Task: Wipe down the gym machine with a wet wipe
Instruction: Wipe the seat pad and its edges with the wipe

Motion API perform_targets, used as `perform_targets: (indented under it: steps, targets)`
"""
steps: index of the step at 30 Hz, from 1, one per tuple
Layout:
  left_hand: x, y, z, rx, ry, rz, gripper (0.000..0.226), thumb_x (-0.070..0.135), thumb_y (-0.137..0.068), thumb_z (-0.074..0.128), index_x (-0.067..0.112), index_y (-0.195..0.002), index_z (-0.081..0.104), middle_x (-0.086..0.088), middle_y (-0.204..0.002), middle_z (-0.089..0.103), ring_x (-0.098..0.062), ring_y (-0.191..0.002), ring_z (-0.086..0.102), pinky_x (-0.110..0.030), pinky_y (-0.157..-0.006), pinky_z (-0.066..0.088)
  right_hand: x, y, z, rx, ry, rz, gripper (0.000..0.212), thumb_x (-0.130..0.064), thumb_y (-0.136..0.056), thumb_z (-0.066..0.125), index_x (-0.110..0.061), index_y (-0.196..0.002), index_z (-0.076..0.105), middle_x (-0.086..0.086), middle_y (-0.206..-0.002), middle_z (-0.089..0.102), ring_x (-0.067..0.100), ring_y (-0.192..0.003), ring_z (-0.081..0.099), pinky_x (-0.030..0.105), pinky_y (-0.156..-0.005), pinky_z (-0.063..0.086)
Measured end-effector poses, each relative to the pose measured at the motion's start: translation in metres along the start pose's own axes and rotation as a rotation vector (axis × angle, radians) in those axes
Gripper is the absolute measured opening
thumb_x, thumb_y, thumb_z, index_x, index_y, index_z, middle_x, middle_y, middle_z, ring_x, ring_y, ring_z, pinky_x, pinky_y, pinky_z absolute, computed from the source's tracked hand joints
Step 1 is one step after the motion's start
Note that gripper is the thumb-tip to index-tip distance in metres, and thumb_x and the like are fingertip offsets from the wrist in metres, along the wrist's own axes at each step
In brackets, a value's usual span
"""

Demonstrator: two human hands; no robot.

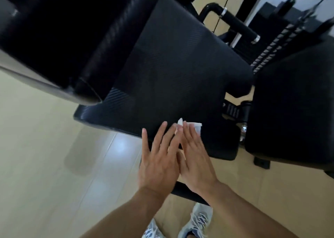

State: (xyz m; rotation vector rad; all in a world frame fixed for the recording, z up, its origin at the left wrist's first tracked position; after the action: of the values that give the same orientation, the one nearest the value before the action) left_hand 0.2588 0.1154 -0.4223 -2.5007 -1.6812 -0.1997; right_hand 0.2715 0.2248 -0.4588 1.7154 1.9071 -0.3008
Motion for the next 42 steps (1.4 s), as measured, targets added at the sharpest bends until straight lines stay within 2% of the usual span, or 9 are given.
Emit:
perform_targets:
  steps: [5,9,12,15,24,29,34,37,42]
  targets:
    - [-0.010,0.004,-0.009,0.296,0.283,-0.207,0.055,0.012,-0.101,0.048,0.011,-0.153,0.031,-0.003,-0.160,0.038,-0.019,-0.154,0.022,-0.049,-0.126,0.016,0.017,-0.024,-0.017,-0.097,0.133,-0.204,0.064,-0.055,-0.105,0.007,-0.027,-0.161,-0.007,-0.008,-0.169,-0.015,0.008,-0.154,-0.016,0.044,-0.127,0.012]
    - [-0.020,0.008,-0.016,0.463,0.409,-0.506,0.062,0.019,-0.106,0.046,0.005,-0.159,0.016,-0.008,-0.168,0.019,-0.021,-0.157,0.008,-0.045,-0.128,0.005,-0.004,-0.085,-0.031,-0.071,-0.019,-0.085,0.061,-0.053,-0.105,0.012,-0.032,-0.159,-0.010,-0.012,-0.167,-0.019,0.003,-0.150,-0.025,0.035,-0.127,-0.007]
    - [-0.030,0.019,-0.012,0.522,0.616,-0.911,0.069,0.029,-0.108,0.038,0.018,-0.161,-0.004,0.007,-0.170,-0.002,-0.009,-0.156,-0.007,-0.044,-0.128,-0.001,-0.041,-0.077,-0.023,-0.062,0.068,-0.202,0.062,-0.048,-0.107,0.016,-0.029,-0.160,-0.010,-0.007,-0.168,-0.020,0.007,-0.151,-0.027,0.034,-0.126,-0.011]
    - [-0.036,0.038,-0.008,0.477,0.746,-1.096,0.064,0.033,-0.108,0.034,0.032,-0.160,-0.003,0.016,-0.169,-0.001,-0.005,-0.155,-0.003,-0.043,-0.127,0.006,-0.049,-0.038,-0.008,-0.095,0.207,-0.420,0.062,-0.045,-0.110,0.022,-0.021,-0.163,0.002,-0.001,-0.170,-0.009,0.013,-0.155,-0.016,0.041,-0.128,0.005]
    - [-0.065,0.050,-0.041,0.476,0.740,-1.034,0.055,0.047,-0.107,0.030,0.043,-0.159,0.013,0.027,-0.164,0.016,0.013,-0.145,0.016,-0.020,-0.115,0.018,-0.131,-0.103,0.005,-0.081,0.200,-0.582,0.064,-0.047,-0.107,0.014,-0.018,-0.163,0.005,0.000,-0.171,-0.004,0.018,-0.156,-0.012,0.041,-0.127,0.002]
    - [-0.069,0.053,-0.047,0.471,0.644,-0.929,0.054,0.048,-0.107,0.028,0.040,-0.158,0.015,0.023,-0.165,0.016,0.007,-0.150,0.015,-0.023,-0.118,0.018,-0.104,-0.088,0.001,-0.072,0.307,-0.696,0.060,-0.043,-0.110,0.020,-0.018,-0.163,0.008,0.000,-0.171,-0.001,0.018,-0.157,-0.008,0.042,-0.127,0.009]
    - [-0.056,0.047,-0.043,0.387,0.520,-0.651,0.055,0.042,-0.106,0.031,0.029,-0.159,0.024,0.021,-0.165,0.015,-0.003,-0.154,0.013,-0.044,-0.125,0.021,-0.034,-0.063,-0.018,-0.110,0.320,-0.503,0.059,-0.043,-0.111,0.020,-0.019,-0.162,0.005,0.000,-0.171,-0.004,0.014,-0.156,-0.010,0.044,-0.127,0.015]
    - [-0.053,0.040,-0.039,0.348,0.425,-0.514,0.056,0.028,-0.105,0.040,0.017,-0.159,0.028,0.004,-0.168,0.019,-0.012,-0.156,0.012,-0.049,-0.124,0.019,-0.051,-0.093,-0.022,-0.087,0.266,-0.418,0.060,-0.047,-0.109,0.014,-0.024,-0.162,-0.004,0.000,-0.169,-0.013,0.015,-0.155,-0.018,0.041,-0.128,0.000]
    - [-0.054,0.025,-0.036,0.150,0.207,-0.242,0.065,0.018,-0.096,0.052,0.013,-0.157,0.031,-0.004,-0.168,0.018,-0.024,-0.157,0.005,-0.050,-0.125,0.014,-0.072,-0.127,-0.031,-0.051,0.252,-0.503,0.059,-0.049,-0.108,0.016,-0.027,-0.162,0.009,0.001,-0.171,0.002,0.020,-0.157,-0.007,0.041,-0.128,0.003]
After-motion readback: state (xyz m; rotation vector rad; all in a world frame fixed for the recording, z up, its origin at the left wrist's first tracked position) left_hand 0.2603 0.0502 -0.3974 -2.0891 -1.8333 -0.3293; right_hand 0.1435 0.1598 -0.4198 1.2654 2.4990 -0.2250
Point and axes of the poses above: each hand's wrist, its own y-axis away from the middle knuckle, its own z-axis out of the palm, x = y × z, the point moved 4 cm from there along -y, towards the middle knuckle
